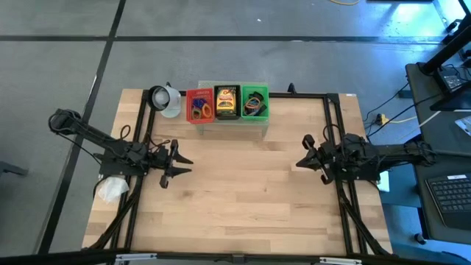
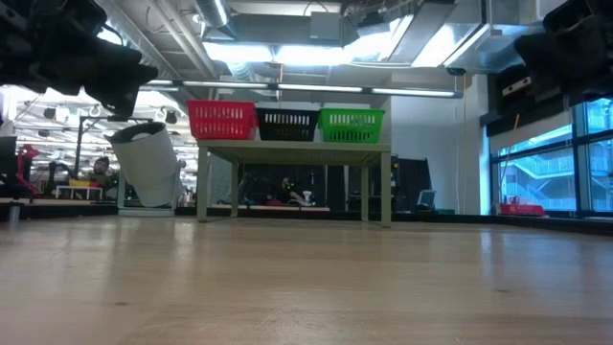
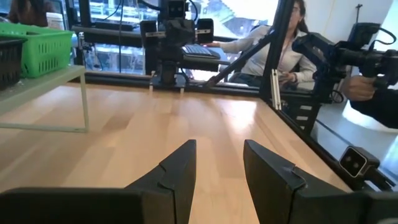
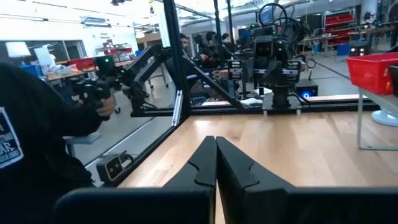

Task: Pick & Place Office Desk Supplies
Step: Return to Home Position

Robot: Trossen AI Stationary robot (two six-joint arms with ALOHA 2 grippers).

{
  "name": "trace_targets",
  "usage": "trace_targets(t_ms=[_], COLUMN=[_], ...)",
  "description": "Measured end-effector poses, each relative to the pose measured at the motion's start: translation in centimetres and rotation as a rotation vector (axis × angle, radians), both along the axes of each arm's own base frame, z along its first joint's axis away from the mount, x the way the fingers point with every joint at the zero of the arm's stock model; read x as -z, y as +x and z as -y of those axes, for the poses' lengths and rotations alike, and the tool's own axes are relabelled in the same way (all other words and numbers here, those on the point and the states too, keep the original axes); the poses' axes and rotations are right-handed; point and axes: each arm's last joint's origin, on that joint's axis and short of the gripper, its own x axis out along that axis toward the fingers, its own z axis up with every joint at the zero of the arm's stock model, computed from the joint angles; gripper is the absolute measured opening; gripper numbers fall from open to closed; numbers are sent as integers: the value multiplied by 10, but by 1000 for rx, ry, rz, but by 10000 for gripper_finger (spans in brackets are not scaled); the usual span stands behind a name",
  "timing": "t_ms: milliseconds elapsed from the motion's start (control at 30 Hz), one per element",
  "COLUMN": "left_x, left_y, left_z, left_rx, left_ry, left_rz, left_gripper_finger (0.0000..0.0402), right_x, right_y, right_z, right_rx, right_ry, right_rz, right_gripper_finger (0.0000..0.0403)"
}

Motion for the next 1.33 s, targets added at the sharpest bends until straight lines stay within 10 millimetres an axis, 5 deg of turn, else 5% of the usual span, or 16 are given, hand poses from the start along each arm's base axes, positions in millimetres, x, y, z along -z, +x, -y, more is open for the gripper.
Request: trace_targets(t_ms=[467,800,1333], left_x=[0,0,0], left_y=[0,0,0], left_z=[0,0,0], left_rx=[-1,1,1], left_ry=[17,17,17], left_rz=[6,6,6], left_gripper_finger=[127,127,127], right_x=[7,10,11], right_y=[0,2,2], right_z=[1,8,9], right_rx=[23,266,282], right_ry=[-60,3,1], right_rz=[-51,-102,-121], right_gripper_finger=[3,31,32])
